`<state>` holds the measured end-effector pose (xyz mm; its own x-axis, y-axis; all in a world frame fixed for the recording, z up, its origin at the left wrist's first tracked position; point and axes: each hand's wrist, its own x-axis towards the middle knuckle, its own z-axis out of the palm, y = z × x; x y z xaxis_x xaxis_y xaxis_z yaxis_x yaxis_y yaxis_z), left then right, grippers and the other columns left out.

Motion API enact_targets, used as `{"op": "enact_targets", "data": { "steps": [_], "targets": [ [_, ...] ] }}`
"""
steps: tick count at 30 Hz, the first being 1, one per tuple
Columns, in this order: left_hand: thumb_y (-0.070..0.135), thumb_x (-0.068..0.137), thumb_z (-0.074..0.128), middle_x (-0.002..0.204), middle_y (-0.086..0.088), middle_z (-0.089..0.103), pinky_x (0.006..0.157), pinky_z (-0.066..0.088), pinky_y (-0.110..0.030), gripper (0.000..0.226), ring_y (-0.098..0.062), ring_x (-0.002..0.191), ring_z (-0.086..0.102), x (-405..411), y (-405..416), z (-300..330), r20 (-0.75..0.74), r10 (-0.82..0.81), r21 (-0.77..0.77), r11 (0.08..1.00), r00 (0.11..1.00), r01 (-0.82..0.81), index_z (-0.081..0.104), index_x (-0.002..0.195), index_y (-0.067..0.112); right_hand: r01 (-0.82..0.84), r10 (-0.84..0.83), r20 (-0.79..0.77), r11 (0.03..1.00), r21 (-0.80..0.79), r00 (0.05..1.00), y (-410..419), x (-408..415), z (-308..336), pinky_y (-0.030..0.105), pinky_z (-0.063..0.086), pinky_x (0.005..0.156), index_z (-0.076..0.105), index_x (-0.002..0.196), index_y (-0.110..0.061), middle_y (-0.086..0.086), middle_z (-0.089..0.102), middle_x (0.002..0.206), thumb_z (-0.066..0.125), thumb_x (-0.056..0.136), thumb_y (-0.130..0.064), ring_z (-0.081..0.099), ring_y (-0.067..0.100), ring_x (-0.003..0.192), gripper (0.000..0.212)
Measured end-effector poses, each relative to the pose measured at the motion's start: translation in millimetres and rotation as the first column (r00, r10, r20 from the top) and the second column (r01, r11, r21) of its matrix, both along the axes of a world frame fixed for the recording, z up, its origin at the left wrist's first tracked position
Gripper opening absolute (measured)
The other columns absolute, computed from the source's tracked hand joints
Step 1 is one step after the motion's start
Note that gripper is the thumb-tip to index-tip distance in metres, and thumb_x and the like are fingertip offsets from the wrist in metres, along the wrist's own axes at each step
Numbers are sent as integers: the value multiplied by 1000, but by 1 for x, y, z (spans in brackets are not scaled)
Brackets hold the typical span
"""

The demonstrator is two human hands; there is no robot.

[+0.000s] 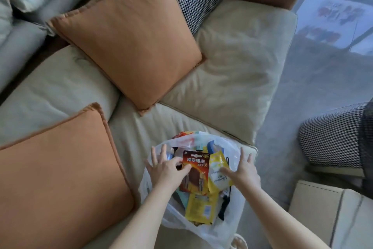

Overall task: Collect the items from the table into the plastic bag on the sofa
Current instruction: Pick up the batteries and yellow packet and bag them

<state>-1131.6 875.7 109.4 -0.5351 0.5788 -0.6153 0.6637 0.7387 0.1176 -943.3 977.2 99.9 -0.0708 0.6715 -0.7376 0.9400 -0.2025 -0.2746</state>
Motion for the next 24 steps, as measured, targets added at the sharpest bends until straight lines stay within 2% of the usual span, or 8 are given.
{"op": "enact_targets", "data": {
  "steps": [3,6,8,11,14,16,19,24],
  "targets": [
    [73,75,53,161,1,3,117,8,-50,49,-30,148,-2,-12,1,-2,48,26,42,999,998,-28,59,115,45,61,-59,33,995,-80,998,0,-4,-3,40,44,96,4,151,-23,4,37,150,69,72,-56,46,26,130,107],
    [71,67,64,152,-7,17,106,36,-36,68,-28,137,30,-19,-2,-4,48,124,143,981,991,-130,51,119,30,-28,27,112,999,14,993,1,-8,0,37,38,89,38,129,-22,-3,62,117,65,75,-50,58,23,110,67],
    [63,69,70,143,-10,25,93,45,-34,76,-28,122,47,-22,-5,-2,38,229,205,951,973,-232,44,126,20,-96,86,104,991,90,991,-1,-11,10,36,34,88,46,113,-21,-3,64,106,58,83,-40,58,22,103,38],
    [32,86,66,136,-14,42,89,46,-35,65,-30,114,54,-26,-11,4,110,357,191,908,927,-373,35,140,14,-108,103,38,979,171,994,-2,-12,29,33,38,85,50,120,-19,2,62,113,48,92,-28,57,27,107,30],
    [21,94,53,117,-9,66,86,51,-34,31,-29,105,61,-28,-14,17,129,401,207,883,907,-420,59,124,14,-30,55,-98,970,240,994,-4,-11,53,31,39,71,55,120,-18,4,61,116,48,94,-27,57,27,106,28],
    [22,95,51,108,-7,70,77,49,-30,25,-26,98,63,-26,-13,36,122,384,269,875,915,-403,67,111,12,31,22,-184,960,279,983,-6,-9,71,33,42,70,60,110,-16,6,63,108,48,95,-27,57,27,102,23],
    [23,96,50,107,-4,70,70,40,-24,26,-23,97,63,-23,-7,70,116,366,340,859,924,-383,69,110,12,131,-52,-258,945,301,965,-9,-6,98,33,41,68,62,105,-18,6,65,99,48,95,-30,57,29,92,21],
    [13,96,46,110,-9,69,80,50,-33,25,-28,99,62,-35,-1,109,129,385,394,826,914,-404,70,105,9,207,-73,-343,904,373,936,-9,3,148,32,38,64,65,96,-21,4,62,91,47,96,-31,50,24,81,21]
  ]
}}
